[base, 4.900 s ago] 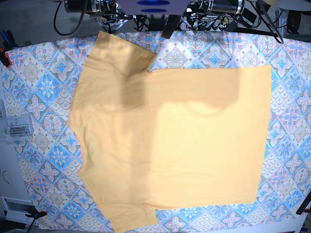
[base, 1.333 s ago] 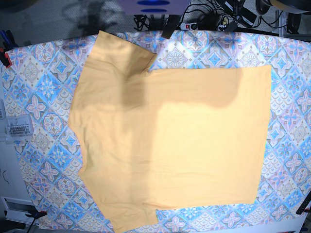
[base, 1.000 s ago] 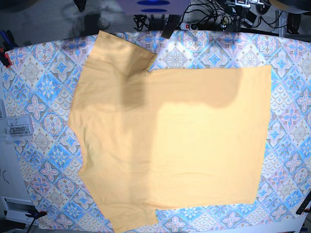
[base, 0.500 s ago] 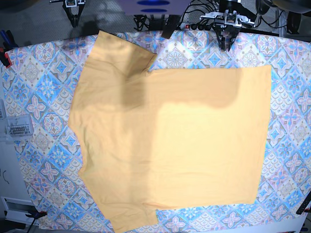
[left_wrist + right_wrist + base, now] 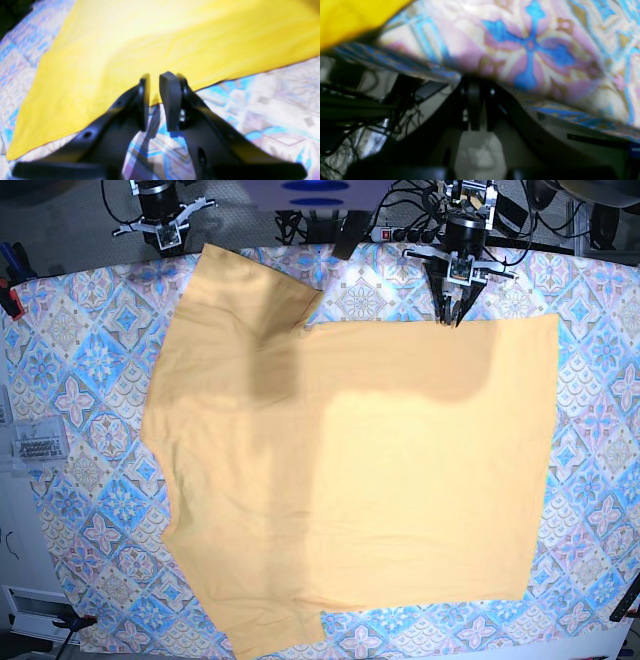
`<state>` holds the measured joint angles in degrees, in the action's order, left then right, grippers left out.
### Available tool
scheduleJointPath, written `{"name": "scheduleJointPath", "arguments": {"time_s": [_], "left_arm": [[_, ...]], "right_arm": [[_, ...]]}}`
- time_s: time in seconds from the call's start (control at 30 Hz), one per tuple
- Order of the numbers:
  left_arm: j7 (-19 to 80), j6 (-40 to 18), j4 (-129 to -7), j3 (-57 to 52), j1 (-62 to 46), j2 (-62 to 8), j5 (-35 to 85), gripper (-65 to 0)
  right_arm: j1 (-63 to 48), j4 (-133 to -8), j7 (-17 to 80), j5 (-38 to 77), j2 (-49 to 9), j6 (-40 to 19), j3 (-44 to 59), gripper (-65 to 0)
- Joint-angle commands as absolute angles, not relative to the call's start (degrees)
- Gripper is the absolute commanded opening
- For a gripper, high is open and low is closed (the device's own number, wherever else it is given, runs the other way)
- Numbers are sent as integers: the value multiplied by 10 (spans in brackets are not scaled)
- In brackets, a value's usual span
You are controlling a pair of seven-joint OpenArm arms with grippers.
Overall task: Fold the T-shirt properly
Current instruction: 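Lower both grippers toward the collar edge of the yellow T-shirt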
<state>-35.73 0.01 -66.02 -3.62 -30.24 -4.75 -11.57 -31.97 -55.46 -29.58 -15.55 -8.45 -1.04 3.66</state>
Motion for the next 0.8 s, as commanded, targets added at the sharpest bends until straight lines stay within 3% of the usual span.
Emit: {"name": "scheduleJointPath", "arguments": {"time_s": [0.0, 0.27, 0.77], "left_arm": [[-359, 1, -676, -37, -305, -47, -112, -538], [-308, 1, -684, -37, -291, -31, -113, -538], [-305, 0, -684, -37, -290, -28, -116, -539]], "right_arm": [[-308, -587, -352, -144, -91, 2, 38, -619], [-307, -635, -287, -114, -89, 3, 54, -620], [-385, -639, -291, -95, -87, 3, 102, -643]]}}
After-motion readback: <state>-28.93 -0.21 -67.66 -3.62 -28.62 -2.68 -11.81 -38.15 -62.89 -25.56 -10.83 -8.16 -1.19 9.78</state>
